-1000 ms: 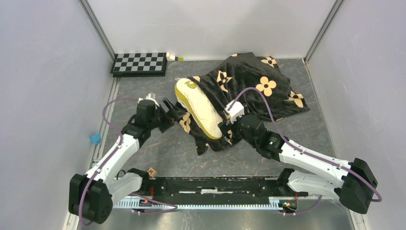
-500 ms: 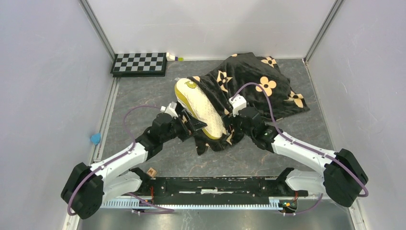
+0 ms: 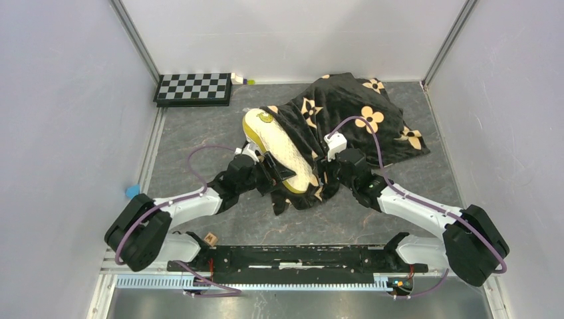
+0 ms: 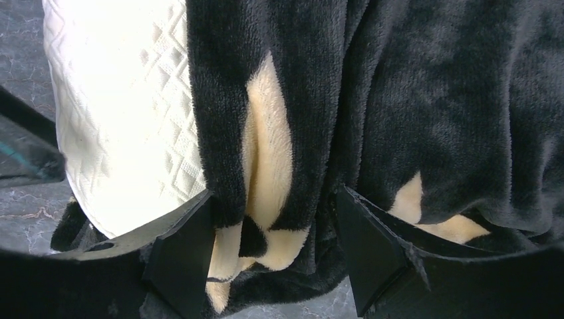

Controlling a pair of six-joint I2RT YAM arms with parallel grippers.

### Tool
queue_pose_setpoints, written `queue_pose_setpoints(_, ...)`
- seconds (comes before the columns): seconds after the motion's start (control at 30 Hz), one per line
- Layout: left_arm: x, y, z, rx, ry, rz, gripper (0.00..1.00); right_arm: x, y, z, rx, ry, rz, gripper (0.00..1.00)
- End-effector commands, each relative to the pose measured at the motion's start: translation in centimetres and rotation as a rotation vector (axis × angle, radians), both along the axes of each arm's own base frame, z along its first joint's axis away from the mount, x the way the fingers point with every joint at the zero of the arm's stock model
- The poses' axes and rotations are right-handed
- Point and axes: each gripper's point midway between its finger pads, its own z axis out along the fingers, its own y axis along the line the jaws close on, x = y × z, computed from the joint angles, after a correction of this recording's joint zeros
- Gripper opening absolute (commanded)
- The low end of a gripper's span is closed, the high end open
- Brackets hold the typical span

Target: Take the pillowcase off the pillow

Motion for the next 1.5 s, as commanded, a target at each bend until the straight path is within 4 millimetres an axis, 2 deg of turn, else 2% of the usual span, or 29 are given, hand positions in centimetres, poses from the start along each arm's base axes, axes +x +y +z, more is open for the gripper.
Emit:
queue_pose_setpoints(0.0, 2.3, -2.4, 3.1, -0.078, -0.091, -0.022, 0.98, 0.0, 0.8, 0.7, 0.048, -0.023, 0.024, 0.71)
queue_pose_setpoints(0.1, 3.2, -3.3, 2.7, -0.065, -0.088, -0.040, 0.94, 0.0, 0.7, 0.3, 0.038, -0.013, 0.026, 0.70)
queue_pose_setpoints(0.17, 3.9, -3.9, 2.2, -0.060, -0.087, -0.043, 0.82, 0.1, 0.5, 0.1, 0.027, -0.008, 0.016, 0.70)
queue_pose_setpoints(0.23, 4.7, -4.3, 2.0, -0.054, -0.102, -0.057, 0.59, 0.5, -0.3, -0.2, 0.003, -0.009, -0.037, 0.69)
queue_pose_setpoints(0.3, 5.3, -4.2, 2.0, -0.027, -0.118, -0.066, 0.27, 1.0, -1.3, -0.3, -0.025, -0.013, -0.098, 0.66)
queue_pose_setpoints(0.37, 5.8, -3.5, 2.2, 0.002, -0.127, -0.059, 0.04, 1.5, -2.4, -0.4, -0.056, -0.020, -0.157, 0.62)
queue_pose_setpoints(0.57, 5.9, 0.7, 5.5, 0.050, -0.175, -0.014, 0.02, 2.9, -4.7, -0.4, -0.101, -0.039, -0.300, 0.50)
queue_pose_setpoints(0.77, 3.9, 6.0, 10.1, 0.027, -0.200, -0.001, 0.02, 4.4, -5.0, -0.2, -0.107, -0.047, -0.347, 0.44)
queue_pose_setpoints(0.9, 2.8, 9.5, 11.7, -0.008, -0.167, -0.004, 0.02, 5.1, -6.8, -0.7, -0.141, -0.036, -0.420, 0.36)
queue_pose_setpoints(0.97, 3.0, 11.8, 12.0, -0.020, -0.157, 0.037, 0.02, 5.3, -8.3, -1.0, -0.147, -0.028, -0.475, 0.33)
queue_pose_setpoints(1.07, 3.3, 14.8, 11.2, 0.015, -0.130, 0.120, 0.02, 5.1, -10.6, -1.0, -0.128, -0.024, -0.568, 0.26)
queue_pose_setpoints(1.1, 3.6, 16.4, 10.9, 0.026, -0.122, 0.180, 0.02, 5.0, -11.5, -0.9, -0.118, -0.028, -0.597, 0.24)
queue_pose_setpoints(1.17, 3.9, 18.0, 10.3, 0.032, -0.115, 0.246, 0.02, 4.7, -12.8, -0.3, -0.084, -0.047, -0.646, 0.22)
queue_pose_setpoints(1.23, 4.0, 19.1, 9.6, 0.053, -0.111, 0.300, 0.02, 4.4, -13.2, 0.6, -0.058, -0.076, -0.649, 0.21)
queue_pose_setpoints(1.3, 4.0, 19.4, 8.9, 0.077, -0.120, 0.307, 0.02, 4.3, -12.3, 1.7, -0.032, -0.101, -0.585, 0.24)
queue_pose_setpoints(1.33, 4.0, 19.5, 8.4, 0.089, -0.117, 0.304, 0.02, 4.3, -11.2, 2.2, -0.015, -0.113, -0.507, 0.30)
queue_pose_setpoints(1.37, 3.9, 19.6, 8.0, 0.104, -0.112, 0.297, 0.02, 4.3, -10.0, 2.8, 0.007, -0.119, -0.428, 0.38)
queue_pose_setpoints(1.43, 3.8, 19.6, 7.2, 0.126, -0.100, 0.278, 0.02, 3.9, -8.2, 3.4, 0.026, -0.113, -0.316, 0.68)
queue_pose_setpoints(1.47, 3.7, 19.6, 7.0, 0.135, -0.093, 0.270, 0.02, 3.8, -7.8, 3.6, 0.030, -0.104, -0.294, 0.77)
